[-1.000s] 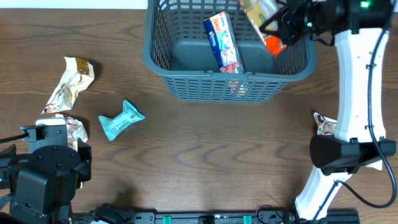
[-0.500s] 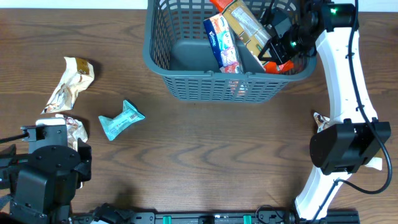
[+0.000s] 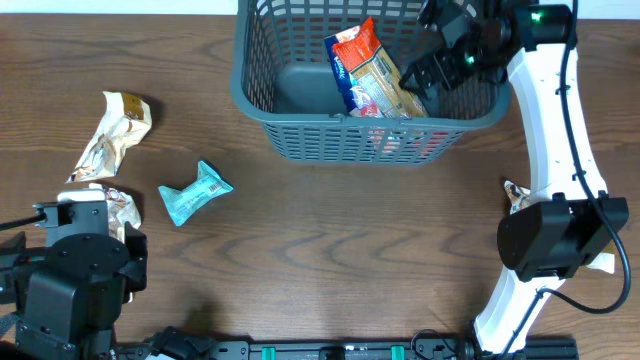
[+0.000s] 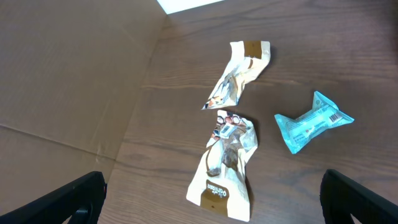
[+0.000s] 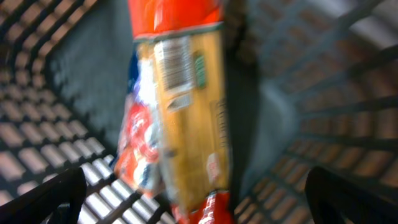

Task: Pack container
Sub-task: 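Lift the pasta bag with right gripper and lower it into the basket, then open right gripper and retract it toward the right wrapper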

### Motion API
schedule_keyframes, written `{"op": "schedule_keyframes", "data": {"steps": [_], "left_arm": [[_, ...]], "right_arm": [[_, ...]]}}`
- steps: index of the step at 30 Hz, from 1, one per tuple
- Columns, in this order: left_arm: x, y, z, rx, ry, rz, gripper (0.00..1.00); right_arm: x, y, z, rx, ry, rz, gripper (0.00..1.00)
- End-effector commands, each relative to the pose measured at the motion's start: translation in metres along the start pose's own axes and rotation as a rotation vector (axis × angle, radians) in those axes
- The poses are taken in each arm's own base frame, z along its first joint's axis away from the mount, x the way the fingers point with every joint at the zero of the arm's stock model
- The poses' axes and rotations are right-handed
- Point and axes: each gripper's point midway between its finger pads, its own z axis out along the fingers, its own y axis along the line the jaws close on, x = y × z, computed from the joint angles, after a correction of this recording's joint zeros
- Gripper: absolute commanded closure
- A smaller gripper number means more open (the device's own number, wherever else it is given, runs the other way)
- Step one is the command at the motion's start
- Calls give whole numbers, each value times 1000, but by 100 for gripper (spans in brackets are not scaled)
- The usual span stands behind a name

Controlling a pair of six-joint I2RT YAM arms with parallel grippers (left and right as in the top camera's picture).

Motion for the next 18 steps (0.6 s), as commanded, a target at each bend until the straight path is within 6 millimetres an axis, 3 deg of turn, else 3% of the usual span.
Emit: {"op": "schedule_keyframes", "data": {"steps": [1, 3, 6, 9, 13, 18], "left_arm": [[-2, 6, -2, -22, -7, -1, 1], [-2, 6, -2, -22, -7, -1, 1], [-2, 6, -2, -22, -7, -1, 1], [-2, 6, -2, -22, -7, -1, 1], [-2, 6, -2, -22, -7, -1, 1], [-2, 6, -2, -22, -7, -1, 1]], "right_arm": [[-26, -41, -48, 236, -89, 103, 1], [-39, -58, -74, 324, -156, 179, 1], [-56, -86, -130, 452, -305, 357, 1], [-60, -108, -184, 514, -466, 584, 1], [-36, -134, -241, 585, -610, 901, 1], [4, -156, -275, 694, -639, 1082, 1]]}}
